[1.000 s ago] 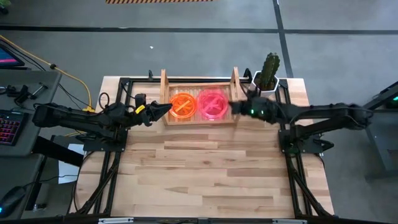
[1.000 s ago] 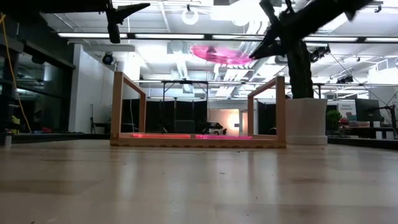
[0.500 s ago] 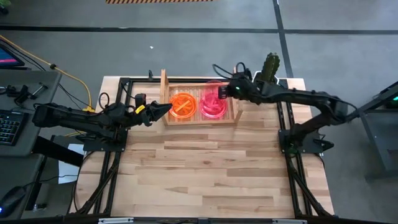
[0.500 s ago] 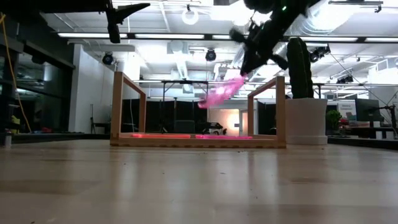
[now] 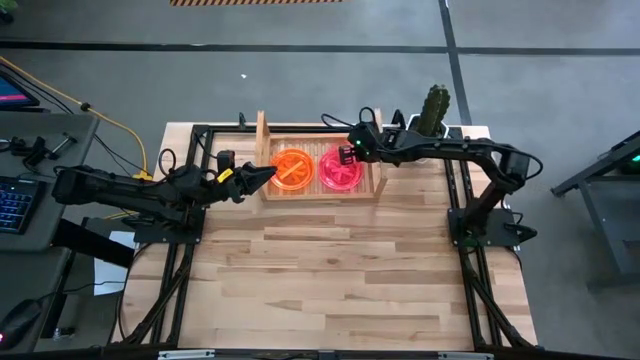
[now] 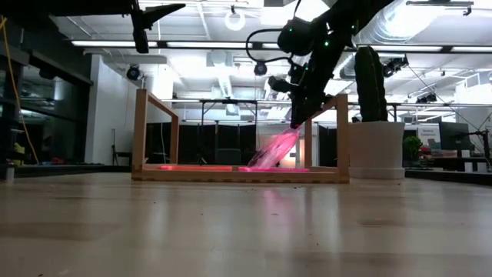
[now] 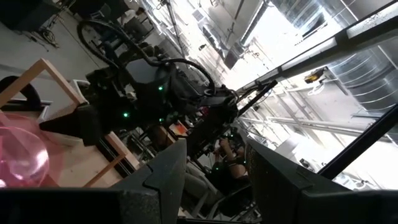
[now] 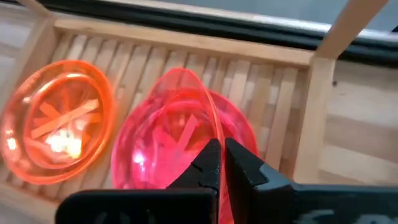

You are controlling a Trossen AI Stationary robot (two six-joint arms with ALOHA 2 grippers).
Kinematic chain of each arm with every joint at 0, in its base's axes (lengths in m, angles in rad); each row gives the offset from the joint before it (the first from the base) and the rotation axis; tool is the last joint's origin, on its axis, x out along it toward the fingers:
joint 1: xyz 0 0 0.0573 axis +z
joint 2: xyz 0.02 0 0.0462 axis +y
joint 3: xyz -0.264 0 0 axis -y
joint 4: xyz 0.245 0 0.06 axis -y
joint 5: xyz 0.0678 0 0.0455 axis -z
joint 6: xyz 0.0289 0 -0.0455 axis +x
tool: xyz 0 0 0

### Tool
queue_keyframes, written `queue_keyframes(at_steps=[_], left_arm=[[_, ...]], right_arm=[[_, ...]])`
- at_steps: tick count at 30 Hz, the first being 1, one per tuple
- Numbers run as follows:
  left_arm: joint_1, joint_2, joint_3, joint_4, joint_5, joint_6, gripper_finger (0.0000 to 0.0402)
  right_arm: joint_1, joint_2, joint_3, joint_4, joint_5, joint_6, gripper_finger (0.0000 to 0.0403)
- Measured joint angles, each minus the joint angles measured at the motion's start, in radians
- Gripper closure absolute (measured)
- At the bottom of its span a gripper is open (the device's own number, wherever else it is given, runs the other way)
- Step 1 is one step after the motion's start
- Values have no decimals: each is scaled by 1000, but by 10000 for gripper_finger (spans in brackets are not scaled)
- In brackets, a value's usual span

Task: Place and stack plates onto a shelf
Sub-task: Stack the pink plate on top of the pink plate

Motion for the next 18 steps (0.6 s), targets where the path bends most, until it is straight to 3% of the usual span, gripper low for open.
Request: queue_keyframes(at_steps=[9,18], left_arm=[[0,0,0,0,0,0,245],[0,0,0,0,0,0,245]], right_arm=[[-1,-3,0,30,-30,-28,390],[-5,-6,0,42,-47,-67,285]])
